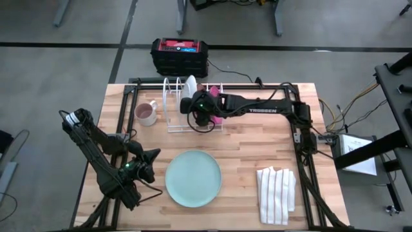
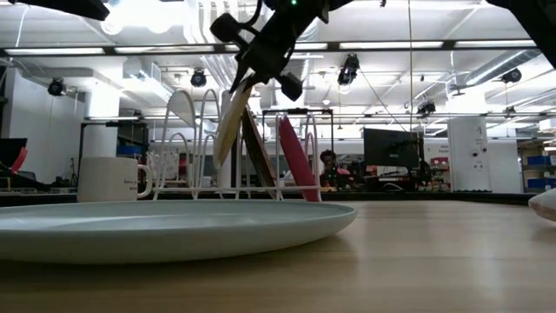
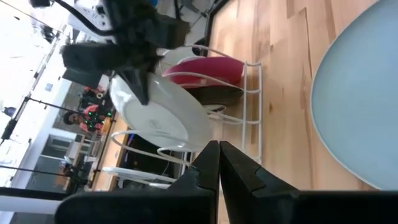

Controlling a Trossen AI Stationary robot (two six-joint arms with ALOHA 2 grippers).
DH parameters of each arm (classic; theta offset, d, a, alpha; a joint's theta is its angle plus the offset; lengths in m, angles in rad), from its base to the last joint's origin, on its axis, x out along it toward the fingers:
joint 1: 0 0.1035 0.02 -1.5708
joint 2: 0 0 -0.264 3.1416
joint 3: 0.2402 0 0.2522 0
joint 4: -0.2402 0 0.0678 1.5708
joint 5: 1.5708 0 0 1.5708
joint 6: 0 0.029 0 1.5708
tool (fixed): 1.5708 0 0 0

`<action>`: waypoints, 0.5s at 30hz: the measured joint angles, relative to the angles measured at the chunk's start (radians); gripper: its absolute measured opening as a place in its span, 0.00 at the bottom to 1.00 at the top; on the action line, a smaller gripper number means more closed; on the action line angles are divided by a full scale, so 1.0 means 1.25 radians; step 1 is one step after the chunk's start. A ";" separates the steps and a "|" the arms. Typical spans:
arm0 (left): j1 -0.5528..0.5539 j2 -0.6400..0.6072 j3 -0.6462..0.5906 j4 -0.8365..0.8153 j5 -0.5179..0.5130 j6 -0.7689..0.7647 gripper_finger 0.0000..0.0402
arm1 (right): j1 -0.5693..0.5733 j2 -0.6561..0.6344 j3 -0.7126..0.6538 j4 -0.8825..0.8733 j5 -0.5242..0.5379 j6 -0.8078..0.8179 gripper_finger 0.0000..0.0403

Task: Sort dishes
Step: Put the yellow patterned plate into the dish rack

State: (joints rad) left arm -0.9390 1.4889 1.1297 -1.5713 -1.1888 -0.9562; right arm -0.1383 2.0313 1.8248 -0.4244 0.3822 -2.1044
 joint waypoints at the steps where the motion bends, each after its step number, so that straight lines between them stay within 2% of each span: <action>1: 0.000 0.000 0.000 0.000 -0.005 0.000 0.00 | 0.000 0.005 0.000 -0.005 -0.002 -0.001 0.00; 5: 0.000 0.000 0.000 0.000 -0.039 0.003 0.00 | 0.000 0.024 0.000 0.001 -0.001 -0.027 0.00; 15: 0.001 -0.001 0.000 0.000 -0.041 0.003 0.00 | 0.000 0.069 0.000 0.015 0.000 -0.042 0.00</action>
State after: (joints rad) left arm -0.9382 1.4879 1.1294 -1.5711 -1.2400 -0.9524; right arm -0.1379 2.1170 1.8244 -0.4061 0.3825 -2.1567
